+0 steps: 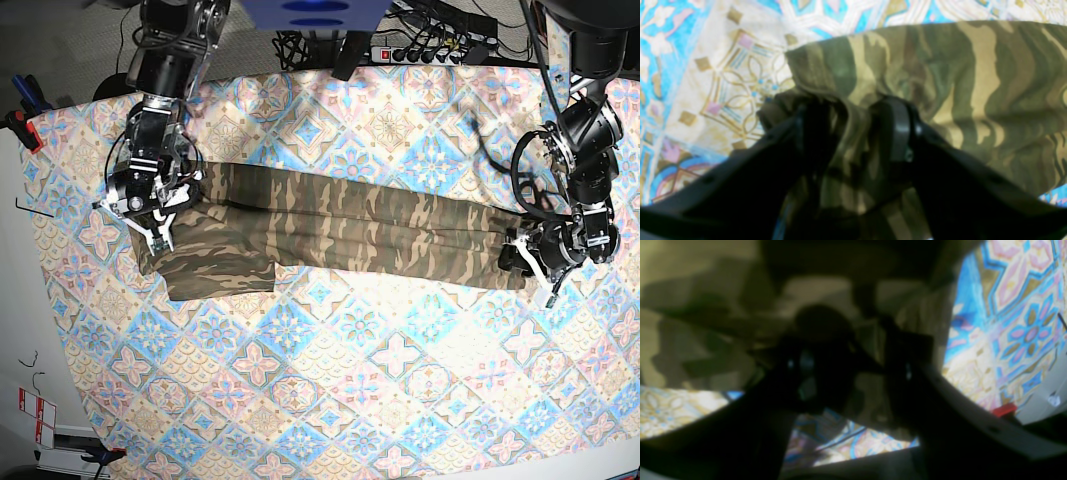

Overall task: Fold the T-shirt properly
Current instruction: 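Release the strip end with the left gripper and regrasp it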

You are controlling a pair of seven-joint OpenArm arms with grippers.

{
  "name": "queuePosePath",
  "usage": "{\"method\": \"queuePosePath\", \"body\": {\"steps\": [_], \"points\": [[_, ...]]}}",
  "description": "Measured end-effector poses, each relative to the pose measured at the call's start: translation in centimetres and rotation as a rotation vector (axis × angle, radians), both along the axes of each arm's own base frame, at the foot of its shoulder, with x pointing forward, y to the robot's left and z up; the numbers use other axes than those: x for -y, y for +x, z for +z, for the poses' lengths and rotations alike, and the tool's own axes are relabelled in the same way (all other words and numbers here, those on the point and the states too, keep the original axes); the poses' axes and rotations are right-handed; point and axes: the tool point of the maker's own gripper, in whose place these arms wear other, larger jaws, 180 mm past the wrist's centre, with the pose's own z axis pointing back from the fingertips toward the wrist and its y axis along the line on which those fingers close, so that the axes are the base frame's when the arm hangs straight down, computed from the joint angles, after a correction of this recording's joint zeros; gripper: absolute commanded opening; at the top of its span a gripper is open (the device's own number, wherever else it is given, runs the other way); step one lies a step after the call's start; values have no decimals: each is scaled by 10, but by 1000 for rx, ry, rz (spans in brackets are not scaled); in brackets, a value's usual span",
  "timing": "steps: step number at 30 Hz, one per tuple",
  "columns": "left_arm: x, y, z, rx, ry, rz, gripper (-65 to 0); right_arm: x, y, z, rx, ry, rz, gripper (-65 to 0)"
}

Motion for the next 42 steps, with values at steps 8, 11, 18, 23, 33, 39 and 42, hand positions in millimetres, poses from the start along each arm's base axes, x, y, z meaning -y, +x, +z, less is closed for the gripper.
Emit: {"method": "queuePosePath", "body": {"steps": [8, 11, 18, 23, 33, 39, 42], "points": [[-29, 1, 14, -67, 180, -25, -312, -1, 2, 0, 8, 2, 5, -343], [-38, -2, 25, -43, 222, 22, -312, -1, 1, -1, 4, 2, 7, -343], [-76, -35, 55, -108, 492, 33, -312, -4, 3, -1, 9, 12, 7, -343], [-74, -34, 65, -75, 519, 33, -311, -4, 3, -1, 9, 11, 6, -343], [-97, -22, 138, 168, 542, 211, -298, -4, 2, -1, 7, 12, 7, -343], [-104, -61, 112, 6, 539, 247, -121, -3, 2, -1, 7, 9, 7, -342], [-95, -63, 106, 24, 491, 241, -102, -3, 2, -1, 6, 9, 6, -342]]}}
